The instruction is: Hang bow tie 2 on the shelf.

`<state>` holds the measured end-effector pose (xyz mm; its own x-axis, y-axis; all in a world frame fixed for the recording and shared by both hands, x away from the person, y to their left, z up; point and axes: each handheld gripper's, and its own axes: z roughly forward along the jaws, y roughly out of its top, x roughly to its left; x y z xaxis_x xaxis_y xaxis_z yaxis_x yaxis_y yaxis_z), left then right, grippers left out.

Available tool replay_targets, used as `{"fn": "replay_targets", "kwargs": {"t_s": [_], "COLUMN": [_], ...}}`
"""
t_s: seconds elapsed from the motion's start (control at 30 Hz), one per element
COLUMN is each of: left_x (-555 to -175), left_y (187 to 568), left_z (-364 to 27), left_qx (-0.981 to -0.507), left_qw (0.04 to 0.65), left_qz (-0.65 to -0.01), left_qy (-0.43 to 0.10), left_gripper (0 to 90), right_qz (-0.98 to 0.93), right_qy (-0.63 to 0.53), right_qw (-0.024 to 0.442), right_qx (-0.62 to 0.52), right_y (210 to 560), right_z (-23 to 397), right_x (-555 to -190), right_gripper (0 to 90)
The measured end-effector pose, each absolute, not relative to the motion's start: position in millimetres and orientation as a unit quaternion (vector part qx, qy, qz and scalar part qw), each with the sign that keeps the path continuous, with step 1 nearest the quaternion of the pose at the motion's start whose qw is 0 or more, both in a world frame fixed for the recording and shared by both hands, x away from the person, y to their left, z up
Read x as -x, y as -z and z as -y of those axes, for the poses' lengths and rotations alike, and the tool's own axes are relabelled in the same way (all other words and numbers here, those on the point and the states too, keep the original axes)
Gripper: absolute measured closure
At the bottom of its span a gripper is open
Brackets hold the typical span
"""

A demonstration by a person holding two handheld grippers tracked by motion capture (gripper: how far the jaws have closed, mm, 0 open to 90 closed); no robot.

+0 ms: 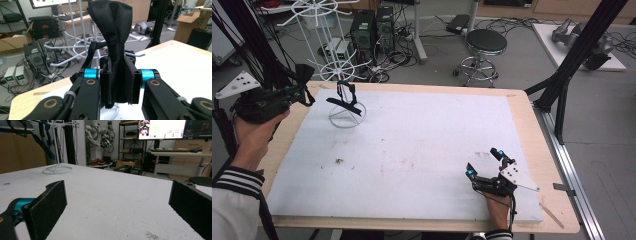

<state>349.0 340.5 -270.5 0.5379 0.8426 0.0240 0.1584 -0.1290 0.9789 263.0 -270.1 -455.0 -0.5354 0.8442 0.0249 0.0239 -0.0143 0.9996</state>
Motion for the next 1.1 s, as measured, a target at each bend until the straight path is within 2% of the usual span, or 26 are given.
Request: {"fn": "replay_targets", "kwargs": {"t_s": [1.1], "left_x": [-376], "left_y": [257], "left_z": [-303], "left_qx": [-0.712], "left_qw": [0.521], "left_qz": [-0.355], "left_qy": [-0.308], "left_gripper": [76.8], "right_qz": [-0.618], "right_qy": [-0.622], "right_qw": [0.332], "right_qx": [-0.348], "right_y": [455], "right_z": [271], "right_x": [-263], "right_gripper": [0.8]}}
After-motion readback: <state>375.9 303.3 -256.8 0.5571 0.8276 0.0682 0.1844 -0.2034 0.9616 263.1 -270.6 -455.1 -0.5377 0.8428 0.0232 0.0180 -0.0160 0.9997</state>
